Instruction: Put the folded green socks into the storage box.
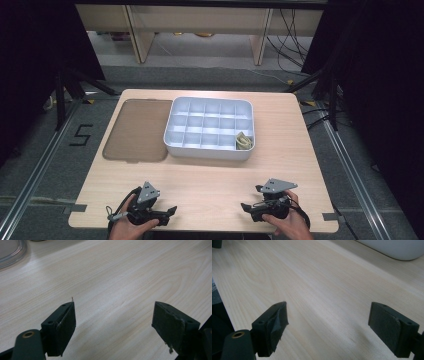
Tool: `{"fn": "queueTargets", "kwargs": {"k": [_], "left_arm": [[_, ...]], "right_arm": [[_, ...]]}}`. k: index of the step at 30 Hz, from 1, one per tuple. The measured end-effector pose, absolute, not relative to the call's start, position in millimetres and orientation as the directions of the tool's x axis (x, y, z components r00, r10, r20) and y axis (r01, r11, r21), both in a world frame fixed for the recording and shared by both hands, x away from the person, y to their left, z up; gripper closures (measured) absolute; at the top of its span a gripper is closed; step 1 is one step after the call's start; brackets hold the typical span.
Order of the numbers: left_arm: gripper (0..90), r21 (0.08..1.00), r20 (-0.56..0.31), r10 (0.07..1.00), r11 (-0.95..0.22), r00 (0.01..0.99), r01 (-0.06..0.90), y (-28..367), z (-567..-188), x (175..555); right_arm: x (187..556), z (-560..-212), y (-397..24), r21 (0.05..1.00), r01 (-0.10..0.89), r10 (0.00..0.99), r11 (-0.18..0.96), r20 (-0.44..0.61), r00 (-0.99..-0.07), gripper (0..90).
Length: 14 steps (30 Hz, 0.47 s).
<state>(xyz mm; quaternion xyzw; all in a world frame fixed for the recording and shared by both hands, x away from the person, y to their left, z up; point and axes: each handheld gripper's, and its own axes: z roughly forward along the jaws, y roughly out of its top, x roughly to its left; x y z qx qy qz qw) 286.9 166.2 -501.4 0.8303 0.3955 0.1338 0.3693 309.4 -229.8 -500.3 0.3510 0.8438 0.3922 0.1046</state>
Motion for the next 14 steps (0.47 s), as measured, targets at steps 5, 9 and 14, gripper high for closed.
{"fn": "queueTargets", "kwargs": {"k": [5,9,14], "left_arm": [[18.7,0.722,-0.09,0.772,-0.384,0.629,0.575,164.7,-502.1,286.1],[18.7,0.727,-0.088,0.78,-0.375,0.62,0.575,163.9,-503.0,286.0],[18.7,0.729,-0.083,0.774,-0.382,0.628,0.568,164.3,-503.1,286.6]], "right_arm": [[309.4,-500.8,-229.5,0.734,0.512,0.67,0.446,0.105,-0.734,16.5],[309.9,-501.7,-229.0,0.735,0.505,0.664,0.452,0.101,-0.741,16.5],[310.0,-501.4,-229.0,0.734,0.508,0.661,0.451,0.109,-0.743,16.5]]}}
